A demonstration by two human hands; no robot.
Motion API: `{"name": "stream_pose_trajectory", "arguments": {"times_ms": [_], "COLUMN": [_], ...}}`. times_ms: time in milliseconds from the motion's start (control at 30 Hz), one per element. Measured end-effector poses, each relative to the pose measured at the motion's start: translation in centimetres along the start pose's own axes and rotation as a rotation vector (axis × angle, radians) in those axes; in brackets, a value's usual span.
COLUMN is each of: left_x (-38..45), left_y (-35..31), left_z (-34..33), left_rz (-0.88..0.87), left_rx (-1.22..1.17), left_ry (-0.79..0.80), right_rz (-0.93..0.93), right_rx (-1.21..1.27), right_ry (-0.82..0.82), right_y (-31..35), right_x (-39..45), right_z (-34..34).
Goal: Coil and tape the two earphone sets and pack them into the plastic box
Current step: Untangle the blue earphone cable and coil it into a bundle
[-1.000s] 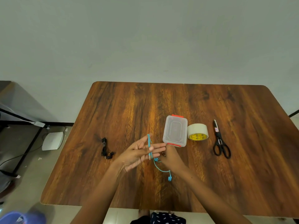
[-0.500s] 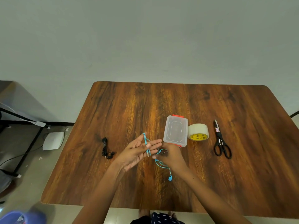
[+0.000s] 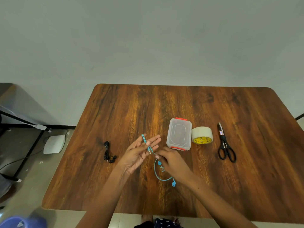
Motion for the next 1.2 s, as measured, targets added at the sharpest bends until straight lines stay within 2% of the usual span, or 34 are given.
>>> {"name": "stream_pose_trajectory", "arguments": {"times_ms": [100,200,333,533,700,867,1200], "left_x": [0.4,0.4,0.1,-0.7,-1.7,-1.8,-2.2], "left_y": [0.5,1.0,1.3,0.6,1.0,1.5,2.0], "left_z": [-0.1,-0.6,-0.7,-0.3,-0.5,-1.4,-2.5], "left_rz": [-0.003,0.038,0.133,0.258,0.348,0.384,0.409], "left_rx": [0.099,0.373,0.644,0.782,0.718,0.74,0.579], "left_ry": [-0.056,-0.043,0.051,0.245,0.391,0.511,0.706], "right_rz": [0.054,0.075,0.061,0.122,0.157,0.193,0.163], "right_rx": [-0.086,-0.206,-0.245,-0.253,-0.375,-0.458,-0.344], "right_ry": [0.013,0.019,0.078,0.141,0.212,0.202,0.126], "right_y": [0.6,0.6,0.8,1.3,1.2,1.2,0.4], "right_x": [0.1,0.2,0.3,0.6,2.2,3.2,3.1], "right_z": [-0.5,-0.2,0.8,2.2,4.0,4.9,5.2]}}
Point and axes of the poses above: each hand's wrist, its own x-axis towards the middle knuckle, its own z-axis out of the back of the hand, y = z × x, the point moved 4 cm from there along x, towards the middle knuckle, and after that the axes turned 12 degrees about x, right-handed, at the moved point
